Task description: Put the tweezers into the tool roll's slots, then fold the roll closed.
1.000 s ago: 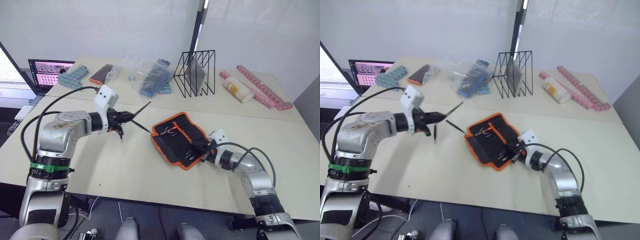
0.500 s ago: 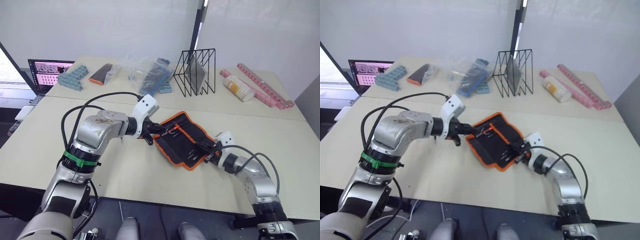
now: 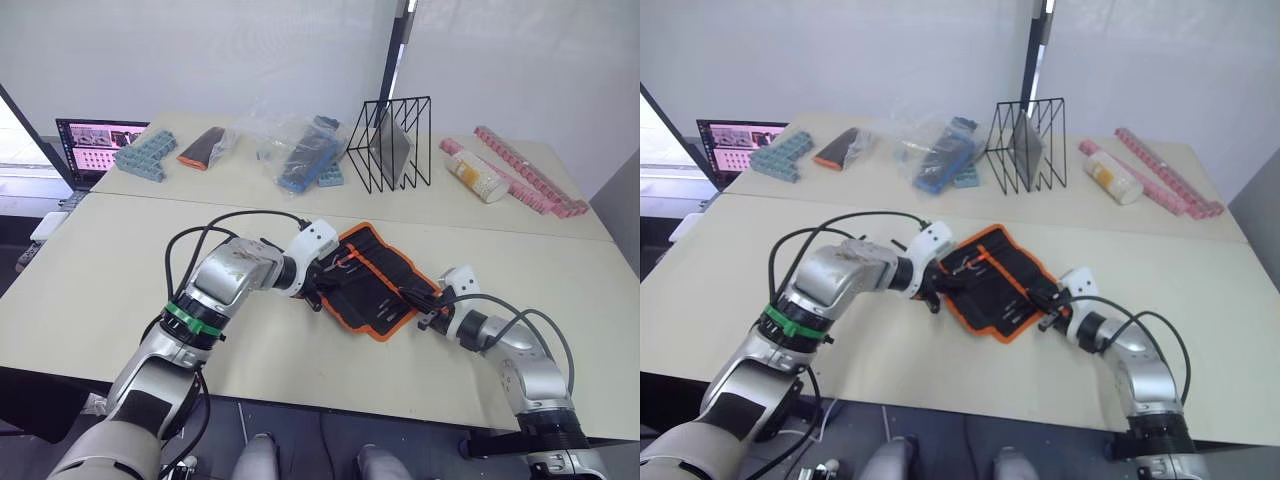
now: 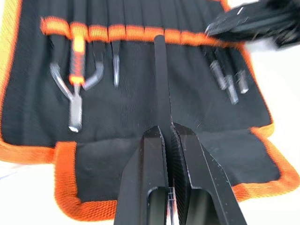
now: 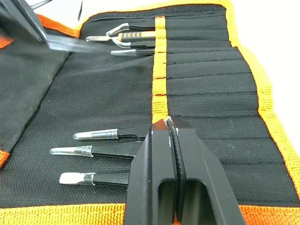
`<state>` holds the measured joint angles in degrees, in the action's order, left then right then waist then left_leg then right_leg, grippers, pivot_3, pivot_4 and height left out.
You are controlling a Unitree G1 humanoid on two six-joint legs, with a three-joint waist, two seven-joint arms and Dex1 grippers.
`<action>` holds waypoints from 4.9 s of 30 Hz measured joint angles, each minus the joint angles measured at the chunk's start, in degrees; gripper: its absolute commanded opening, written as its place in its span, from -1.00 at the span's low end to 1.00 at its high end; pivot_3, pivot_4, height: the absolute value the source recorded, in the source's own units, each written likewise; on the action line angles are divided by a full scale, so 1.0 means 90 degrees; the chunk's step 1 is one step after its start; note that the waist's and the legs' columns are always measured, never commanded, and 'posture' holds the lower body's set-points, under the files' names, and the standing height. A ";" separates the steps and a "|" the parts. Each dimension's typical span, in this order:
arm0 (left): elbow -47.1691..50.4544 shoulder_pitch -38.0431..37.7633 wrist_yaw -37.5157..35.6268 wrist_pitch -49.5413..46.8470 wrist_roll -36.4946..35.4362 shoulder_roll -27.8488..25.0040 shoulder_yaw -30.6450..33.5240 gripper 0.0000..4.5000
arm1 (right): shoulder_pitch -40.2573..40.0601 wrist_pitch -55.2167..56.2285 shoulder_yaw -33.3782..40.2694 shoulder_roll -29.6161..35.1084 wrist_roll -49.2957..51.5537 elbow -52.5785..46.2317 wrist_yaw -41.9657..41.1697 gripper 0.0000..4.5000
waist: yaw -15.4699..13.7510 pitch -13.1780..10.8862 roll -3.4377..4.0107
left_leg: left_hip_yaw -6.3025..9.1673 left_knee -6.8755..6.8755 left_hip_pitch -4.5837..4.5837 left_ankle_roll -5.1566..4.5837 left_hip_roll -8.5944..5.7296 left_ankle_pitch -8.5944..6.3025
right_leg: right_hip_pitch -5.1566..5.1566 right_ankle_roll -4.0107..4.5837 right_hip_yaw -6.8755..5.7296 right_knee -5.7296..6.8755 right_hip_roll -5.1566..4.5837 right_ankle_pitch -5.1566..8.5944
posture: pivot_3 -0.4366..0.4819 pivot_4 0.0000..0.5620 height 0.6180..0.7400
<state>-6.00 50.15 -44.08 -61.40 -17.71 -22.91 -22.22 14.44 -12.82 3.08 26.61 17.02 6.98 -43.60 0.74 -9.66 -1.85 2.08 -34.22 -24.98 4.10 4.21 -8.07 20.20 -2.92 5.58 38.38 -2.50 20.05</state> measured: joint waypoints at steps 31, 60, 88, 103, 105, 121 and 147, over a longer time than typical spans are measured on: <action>-0.3873 0.1006 0.0539 0.3053 0.1263 0.1860 0.0196 -0.99 | -0.0079 0.0138 -0.0008 -0.0049 -0.0062 0.0031 0.0090 -1.00 | 0.0005 0.0001 0.0001 | 0.0008 -0.0011 0.0000 0.0000 -0.0010 0.0000 | -0.0006 -0.0001 -0.0001 0.0006 -0.0001 0.0000 | -0.05 -0.47 0.91; -0.3260 0.1157 -0.0607 0.2966 0.1900 0.0472 0.1061 0.99 | -0.0172 0.0123 -0.0060 -0.0172 -0.0061 -0.0107 0.0336 -1.00 | 0.0111 0.0004 0.0008 | 0.0027 -0.0021 0.0001 0.0001 -0.0018 0.0003 | -0.0006 -0.0004 -0.0001 0.0044 0.0000 0.0002 | -0.05 -0.47 0.91; 0.1148 -0.5719 0.0220 0.3155 -0.0307 -0.1435 0.6141 0.99 | 0.0314 0.0438 -0.0205 -0.0169 -0.0064 0.0729 -0.0157 -1.00 | 0.0200 0.0014 -0.0012 | 0.0028 -0.0007 0.0037 0.0004 -0.0009 0.0004 | -0.0019 0.0000 -0.0001 0.0053 -0.0003 0.0003 | -0.05 -0.47 0.91; 0.1564 -0.6438 0.0406 0.3448 -0.0935 -0.1230 0.6349 0.99 | 0.0456 0.0548 -0.0250 -0.0164 -0.0067 0.1005 -0.0285 -1.00 | 0.0207 0.0026 -0.0028 | 0.0022 -0.0003 0.0042 0.0005 -0.0004 0.0004 | -0.0020 0.0005 0.0000 0.0042 -0.0002 0.0006 | -0.05 -0.47 0.91; 0.1553 -0.6399 0.0442 0.3448 -0.0943 -0.1243 0.6325 0.99 | 0.0463 0.0551 -0.0255 -0.0164 -0.0067 0.1033 -0.0286 -1.00 | 0.0207 0.0026 -0.0029 | 0.0021 -0.0003 0.0043 0.0005 -0.0003 0.0004 | -0.0020 0.0005 0.0000 0.0040 -0.0002 0.0006 | -0.05 -0.47 0.91; -0.0955 -0.3678 0.0005 0.3913 -0.0319 -0.1954 0.4476 0.99 | 0.0466 0.0561 -0.0261 -0.0180 -0.0120 0.0949 -0.0211 -1.00 | 0.0189 0.0028 -0.0031 | 0.0019 -0.0003 0.0041 0.0005 -0.0003 0.0005 | -0.0017 0.0005 -0.0002 0.0042 0.0000 0.0006 | -0.05 -0.47 0.91; -0.4711 -0.1129 -0.0658 0.5771 0.1033 -0.1793 0.3212 -0.98 | 0.0276 0.0524 -0.0235 -0.0177 -0.0121 0.0668 0.0053 -1.00 | 0.0154 0.0029 -0.0030 | 0.0019 -0.0005 0.0036 0.0004 -0.0009 0.0005 | -0.0019 0.0004 -0.0003 0.0047 -0.0001 0.0006 | -0.05 -0.47 0.91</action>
<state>-48.41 39.99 -50.01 -9.46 -8.41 -39.04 6.68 16.93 -8.10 0.97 25.02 15.93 12.99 -43.12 2.13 -9.40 -2.12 2.26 -34.26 -24.66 4.13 4.12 -8.02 20.03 -2.89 5.55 38.80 -2.51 20.10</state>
